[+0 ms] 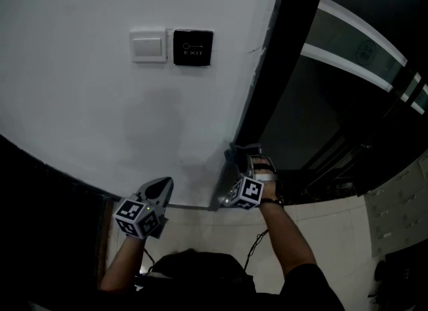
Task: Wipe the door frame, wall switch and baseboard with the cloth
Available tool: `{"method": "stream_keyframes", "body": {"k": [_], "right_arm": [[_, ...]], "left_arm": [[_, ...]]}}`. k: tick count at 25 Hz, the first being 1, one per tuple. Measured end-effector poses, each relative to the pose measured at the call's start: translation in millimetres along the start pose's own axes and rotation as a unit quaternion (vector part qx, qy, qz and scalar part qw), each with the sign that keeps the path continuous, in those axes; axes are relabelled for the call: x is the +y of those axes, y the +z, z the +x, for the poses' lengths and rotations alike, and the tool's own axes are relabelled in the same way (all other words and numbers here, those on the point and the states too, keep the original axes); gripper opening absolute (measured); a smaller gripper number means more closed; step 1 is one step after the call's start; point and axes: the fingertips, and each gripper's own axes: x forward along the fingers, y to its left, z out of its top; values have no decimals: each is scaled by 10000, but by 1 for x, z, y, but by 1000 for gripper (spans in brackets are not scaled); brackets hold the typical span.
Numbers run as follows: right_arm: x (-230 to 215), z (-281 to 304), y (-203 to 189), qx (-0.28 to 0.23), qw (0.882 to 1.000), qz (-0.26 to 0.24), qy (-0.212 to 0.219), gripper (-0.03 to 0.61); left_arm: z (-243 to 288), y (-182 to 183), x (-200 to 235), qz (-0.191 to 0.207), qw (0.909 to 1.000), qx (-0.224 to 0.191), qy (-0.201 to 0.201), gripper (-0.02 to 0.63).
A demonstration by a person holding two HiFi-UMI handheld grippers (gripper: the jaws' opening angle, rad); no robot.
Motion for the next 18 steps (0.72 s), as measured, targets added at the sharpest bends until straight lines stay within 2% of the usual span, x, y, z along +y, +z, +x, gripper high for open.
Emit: {"method": "stream_keyframes", "body": {"k": [3, 10, 18], "right_arm": [[6, 3, -2, -1, 10000, -11, 60, 94], [31, 13, -6, 96, 9988, -5, 489, 94], [48, 21, -10, 230, 9973, 2, 701, 94]], "left_arm": [[0, -1, 3, -17, 10000, 10, 31, -11], [1, -4, 9, -31, 10000, 37, 84, -11], [-4, -5, 17, -38, 9998, 59, 173, -11]]}}
